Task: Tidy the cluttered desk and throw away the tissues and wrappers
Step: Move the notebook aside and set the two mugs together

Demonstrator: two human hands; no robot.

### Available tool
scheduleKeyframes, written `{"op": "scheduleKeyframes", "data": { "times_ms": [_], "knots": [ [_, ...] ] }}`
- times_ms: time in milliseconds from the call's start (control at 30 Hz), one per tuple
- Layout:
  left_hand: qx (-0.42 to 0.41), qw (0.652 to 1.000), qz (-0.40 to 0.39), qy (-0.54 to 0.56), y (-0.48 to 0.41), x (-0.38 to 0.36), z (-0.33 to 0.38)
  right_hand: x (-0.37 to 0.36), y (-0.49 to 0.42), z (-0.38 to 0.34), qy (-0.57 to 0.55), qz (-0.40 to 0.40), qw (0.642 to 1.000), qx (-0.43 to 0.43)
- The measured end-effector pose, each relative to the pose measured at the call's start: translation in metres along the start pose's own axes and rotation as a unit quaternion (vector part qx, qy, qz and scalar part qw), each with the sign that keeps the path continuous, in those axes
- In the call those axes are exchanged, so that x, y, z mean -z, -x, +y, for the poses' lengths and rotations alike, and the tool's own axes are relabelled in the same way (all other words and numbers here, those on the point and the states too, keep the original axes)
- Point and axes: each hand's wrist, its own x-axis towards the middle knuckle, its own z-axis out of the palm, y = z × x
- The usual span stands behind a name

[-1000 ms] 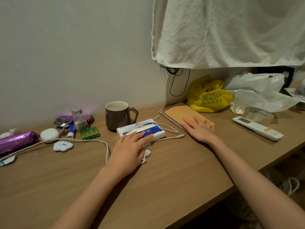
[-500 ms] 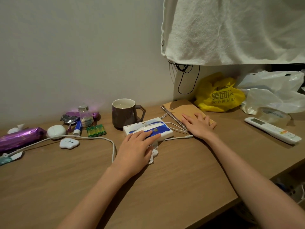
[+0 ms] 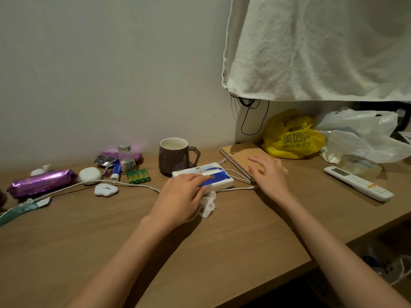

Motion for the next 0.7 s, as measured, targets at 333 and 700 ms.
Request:
{"op": "scheduleKeyframes", "data": {
  "times_ms": [333, 700],
  "knots": [
    [0.081, 0.996, 0.022, -0.016, 0.049, 0.057, -0.044, 0.023, 0.049, -0.092, 0.054, -0.052, 0.983, 0.169],
    [0.098, 0.992, -0.080, -0.031, 0.123, 0.054, -0.097, -0.045, -0.010, -0.143, -0.102, -0.151, 0.983, 0.000]
  ]
}}
